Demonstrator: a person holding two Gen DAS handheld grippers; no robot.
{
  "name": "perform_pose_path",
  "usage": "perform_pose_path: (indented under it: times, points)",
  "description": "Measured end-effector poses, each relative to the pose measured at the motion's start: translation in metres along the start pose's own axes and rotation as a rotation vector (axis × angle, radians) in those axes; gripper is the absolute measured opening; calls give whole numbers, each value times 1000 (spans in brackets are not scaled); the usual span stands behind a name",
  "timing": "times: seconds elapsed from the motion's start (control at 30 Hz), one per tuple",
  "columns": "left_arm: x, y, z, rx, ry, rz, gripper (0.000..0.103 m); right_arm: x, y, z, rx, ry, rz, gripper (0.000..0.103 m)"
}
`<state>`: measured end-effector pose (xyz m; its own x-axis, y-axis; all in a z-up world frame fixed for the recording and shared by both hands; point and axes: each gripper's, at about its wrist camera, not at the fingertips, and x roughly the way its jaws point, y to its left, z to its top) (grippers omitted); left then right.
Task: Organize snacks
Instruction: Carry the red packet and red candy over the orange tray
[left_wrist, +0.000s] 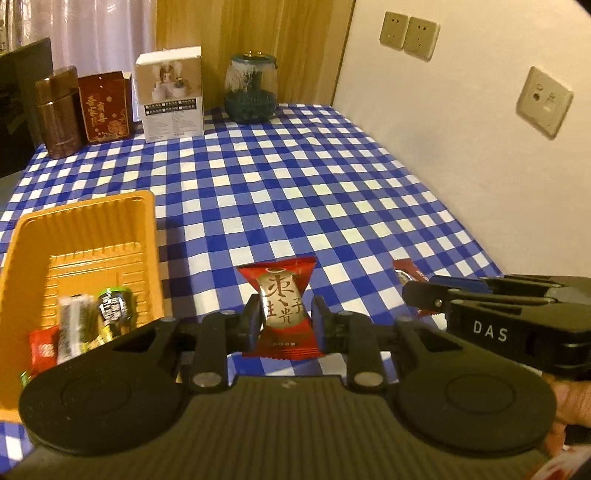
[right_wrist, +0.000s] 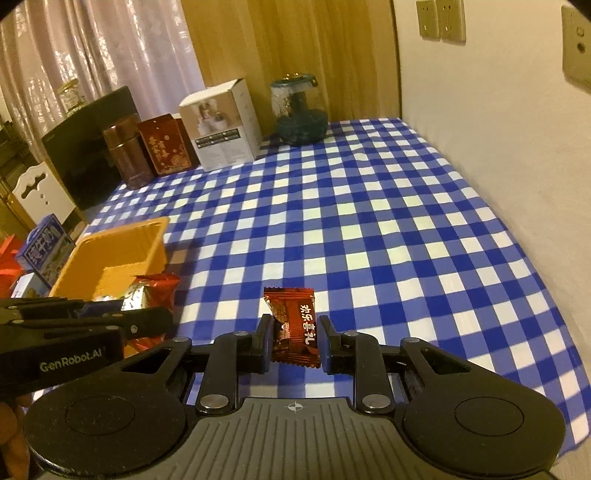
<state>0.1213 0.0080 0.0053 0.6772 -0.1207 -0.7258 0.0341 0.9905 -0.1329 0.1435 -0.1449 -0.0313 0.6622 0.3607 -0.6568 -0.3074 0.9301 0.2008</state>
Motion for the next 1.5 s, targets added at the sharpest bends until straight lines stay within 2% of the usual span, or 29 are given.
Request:
perform_pose_path:
  times: [0.33, 0.63, 1.03, 1.5]
  points:
    - [-51, 9, -22, 2, -31, -7, 25, -37, 36, -19, -31, -30, 20, 25]
    - [-84, 34, -40, -15, -41, 35, 25, -46, 73, -28, -73, -35, 67, 25]
    - [-108, 86, -49, -86, -54, 117, 25, -30, 123, -28, -133, -21, 144, 25]
    - [-98, 136, -47, -150, -44, 162, 25, 8, 161, -17, -189, -5, 198, 25]
